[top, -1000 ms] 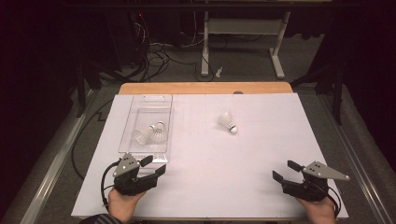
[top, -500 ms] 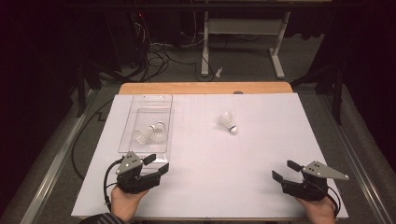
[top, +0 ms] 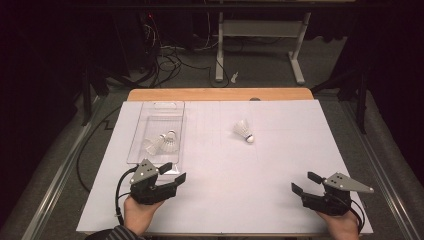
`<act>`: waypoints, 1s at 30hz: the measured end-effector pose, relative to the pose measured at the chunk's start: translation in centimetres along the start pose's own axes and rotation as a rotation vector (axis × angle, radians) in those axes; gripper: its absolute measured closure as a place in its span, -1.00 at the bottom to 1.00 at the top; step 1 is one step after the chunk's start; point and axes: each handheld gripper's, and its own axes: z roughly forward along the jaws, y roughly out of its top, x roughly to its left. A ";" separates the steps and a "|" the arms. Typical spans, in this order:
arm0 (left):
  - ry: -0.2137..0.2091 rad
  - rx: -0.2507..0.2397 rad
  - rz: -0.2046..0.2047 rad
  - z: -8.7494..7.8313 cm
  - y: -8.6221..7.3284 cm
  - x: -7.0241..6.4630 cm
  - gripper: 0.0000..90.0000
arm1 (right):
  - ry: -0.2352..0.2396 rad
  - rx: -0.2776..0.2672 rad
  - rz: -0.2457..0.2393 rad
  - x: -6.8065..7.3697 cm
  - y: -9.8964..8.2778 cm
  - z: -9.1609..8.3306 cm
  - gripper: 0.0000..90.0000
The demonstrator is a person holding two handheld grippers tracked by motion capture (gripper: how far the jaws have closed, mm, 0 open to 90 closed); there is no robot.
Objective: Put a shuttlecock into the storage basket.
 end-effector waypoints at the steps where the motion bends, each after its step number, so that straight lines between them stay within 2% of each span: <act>1: -0.001 0.000 0.000 0.1 0.0 0.0 -0.14 | 0.000 0.000 0.000 0.0 0.0 0.0 -0.38; 30: -0.030 0.011 0.020 1.5 1.0 -0.8 -0.14 | 0.001 -0.001 -0.001 0.0 0.0 0.0 -0.38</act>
